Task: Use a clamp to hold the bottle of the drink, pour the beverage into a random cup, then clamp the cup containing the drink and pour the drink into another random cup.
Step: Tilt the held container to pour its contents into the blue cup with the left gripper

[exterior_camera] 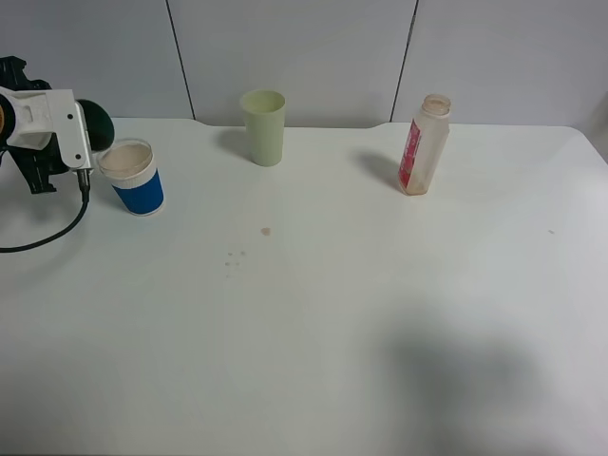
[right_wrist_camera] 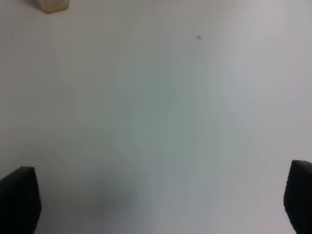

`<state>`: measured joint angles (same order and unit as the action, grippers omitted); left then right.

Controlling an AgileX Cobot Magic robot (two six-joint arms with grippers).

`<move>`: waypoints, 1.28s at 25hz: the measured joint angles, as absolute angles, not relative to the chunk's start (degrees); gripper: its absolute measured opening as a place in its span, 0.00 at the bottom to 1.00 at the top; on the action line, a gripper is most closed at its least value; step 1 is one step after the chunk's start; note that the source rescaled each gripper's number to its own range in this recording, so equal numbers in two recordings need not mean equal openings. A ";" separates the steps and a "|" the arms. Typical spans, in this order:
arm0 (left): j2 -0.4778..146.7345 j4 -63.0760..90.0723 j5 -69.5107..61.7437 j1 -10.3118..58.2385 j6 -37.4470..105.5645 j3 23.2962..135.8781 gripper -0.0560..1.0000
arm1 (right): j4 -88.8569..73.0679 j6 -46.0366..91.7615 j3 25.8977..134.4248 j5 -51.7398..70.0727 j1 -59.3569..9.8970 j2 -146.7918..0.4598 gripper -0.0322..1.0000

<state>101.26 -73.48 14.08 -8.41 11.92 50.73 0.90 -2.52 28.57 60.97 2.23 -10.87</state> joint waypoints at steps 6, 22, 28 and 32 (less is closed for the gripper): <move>100.18 -73.97 13.27 -8.41 12.38 50.73 0.05 | 0.90 -2.52 28.57 60.97 2.23 -10.87 1.00; 98.80 -74.49 12.73 -7.75 13.40 51.14 0.05 | 0.90 -2.52 28.57 60.97 2.23 -10.87 1.00; 98.80 -75.38 12.20 -7.75 14.35 51.21 0.05 | 0.90 -2.52 28.57 60.97 2.23 -10.87 1.00; 98.80 -75.61 11.84 -7.75 16.36 51.28 0.05 | 0.90 -2.52 28.57 60.97 2.23 -10.87 1.00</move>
